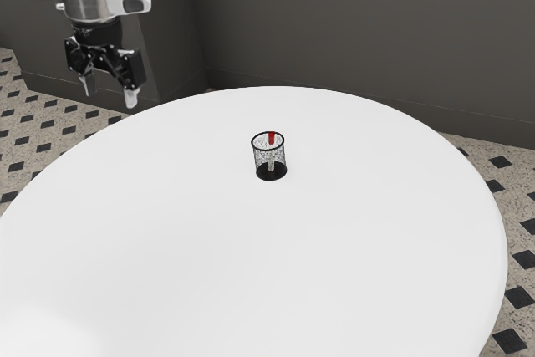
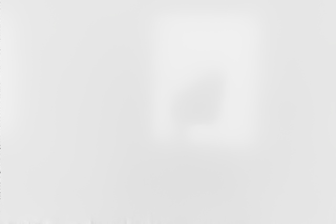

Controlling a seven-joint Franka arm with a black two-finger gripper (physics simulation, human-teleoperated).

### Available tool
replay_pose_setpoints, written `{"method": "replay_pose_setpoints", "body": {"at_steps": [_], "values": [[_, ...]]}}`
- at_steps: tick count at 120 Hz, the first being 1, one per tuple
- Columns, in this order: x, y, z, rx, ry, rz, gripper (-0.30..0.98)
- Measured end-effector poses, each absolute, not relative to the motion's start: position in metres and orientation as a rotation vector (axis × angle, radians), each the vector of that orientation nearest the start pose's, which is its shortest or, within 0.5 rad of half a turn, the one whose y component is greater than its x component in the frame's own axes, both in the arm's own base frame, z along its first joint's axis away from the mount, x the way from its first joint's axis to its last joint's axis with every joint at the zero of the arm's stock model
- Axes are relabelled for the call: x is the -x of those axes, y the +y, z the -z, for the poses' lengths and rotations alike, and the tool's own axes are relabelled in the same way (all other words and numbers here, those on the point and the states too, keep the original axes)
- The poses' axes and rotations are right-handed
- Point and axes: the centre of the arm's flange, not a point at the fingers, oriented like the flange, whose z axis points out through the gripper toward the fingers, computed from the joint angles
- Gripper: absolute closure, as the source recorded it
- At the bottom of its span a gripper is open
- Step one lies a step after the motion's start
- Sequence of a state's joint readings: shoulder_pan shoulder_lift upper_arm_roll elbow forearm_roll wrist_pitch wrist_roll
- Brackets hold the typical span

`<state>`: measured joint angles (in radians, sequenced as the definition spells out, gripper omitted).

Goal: Take the marker out of the pen holder and place it to the left of the pen holder.

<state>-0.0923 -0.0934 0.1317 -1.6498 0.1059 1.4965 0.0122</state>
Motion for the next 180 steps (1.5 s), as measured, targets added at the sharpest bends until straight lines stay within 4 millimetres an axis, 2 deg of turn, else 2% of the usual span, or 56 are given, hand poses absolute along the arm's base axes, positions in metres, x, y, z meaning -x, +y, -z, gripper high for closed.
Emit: {"method": "replay_pose_setpoints", "body": {"at_steps": [12, 21, 30, 45, 66, 78, 90, 108, 119, 145, 160, 180], "values": [[-0.523, 0.036, -0.625, 3.042, -0.044, -0.114, 0.00], [-0.553, 0.033, -0.618, 3.033, -0.040, -0.083, 0.00], [-0.590, 0.026, -0.594, 3.051, -0.026, -0.052, 0.00], [-0.652, -0.012, -0.533, 3.116, 0.033, -0.041, 0.00], [-0.689, -0.051, -0.480, 3.160, 0.091, 0.028, 0.00], [-0.708, -0.070, -0.458, 3.174, 0.126, 0.086, 0.00], [-0.735, -0.078, -0.434, 3.175, 0.136, 0.159, 0.00], [-0.756, -0.066, -0.395, 3.161, 0.109, 0.227, 0.00], [-0.765, -0.057, -0.381, 3.150, 0.091, 0.290, 0.00], [-0.781, -0.052, -0.374, 3.125, 0.087, 0.467, 0.00], [-0.786, -0.046, -0.361, 3.117, 0.077, 0.504, 0.00], [-0.790, -0.035, -0.357, 3.105, 0.059, 0.556, 0.00]]}}
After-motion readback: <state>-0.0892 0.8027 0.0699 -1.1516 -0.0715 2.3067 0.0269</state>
